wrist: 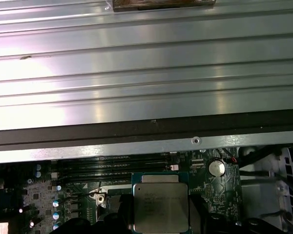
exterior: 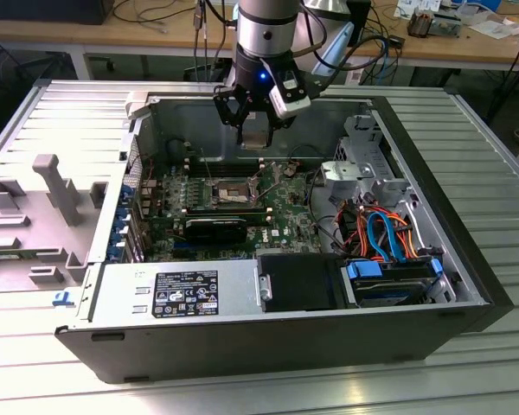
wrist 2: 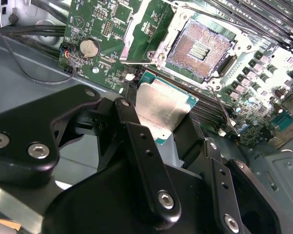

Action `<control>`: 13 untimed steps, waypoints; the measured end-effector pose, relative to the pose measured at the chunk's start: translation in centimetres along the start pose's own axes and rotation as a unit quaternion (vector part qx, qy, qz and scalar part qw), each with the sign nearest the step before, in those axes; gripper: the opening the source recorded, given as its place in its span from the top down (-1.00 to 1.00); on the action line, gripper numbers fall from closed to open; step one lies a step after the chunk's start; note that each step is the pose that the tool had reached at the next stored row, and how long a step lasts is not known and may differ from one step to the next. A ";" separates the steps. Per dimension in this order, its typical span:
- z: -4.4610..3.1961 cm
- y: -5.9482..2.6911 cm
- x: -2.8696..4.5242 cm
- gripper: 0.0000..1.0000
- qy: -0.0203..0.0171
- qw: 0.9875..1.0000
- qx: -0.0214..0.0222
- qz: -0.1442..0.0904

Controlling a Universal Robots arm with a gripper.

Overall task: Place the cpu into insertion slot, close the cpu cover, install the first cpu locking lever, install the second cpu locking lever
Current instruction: 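Place the cpu into insertion slot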

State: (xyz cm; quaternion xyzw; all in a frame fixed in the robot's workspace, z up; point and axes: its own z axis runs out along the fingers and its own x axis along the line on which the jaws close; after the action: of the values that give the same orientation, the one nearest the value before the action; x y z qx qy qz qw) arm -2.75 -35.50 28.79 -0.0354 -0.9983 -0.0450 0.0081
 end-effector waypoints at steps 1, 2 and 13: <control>0.00 0.00 0.00 -0.08 0.000 1.000 0.000 0.000; 0.00 0.00 0.00 -0.08 0.000 1.000 0.000 0.001; 0.02 0.00 0.00 -0.08 -0.001 1.000 0.000 0.007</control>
State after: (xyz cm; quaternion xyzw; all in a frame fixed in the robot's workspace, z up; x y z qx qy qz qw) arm -2.75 -35.50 28.78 -0.0426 -0.9980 -0.0451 0.0078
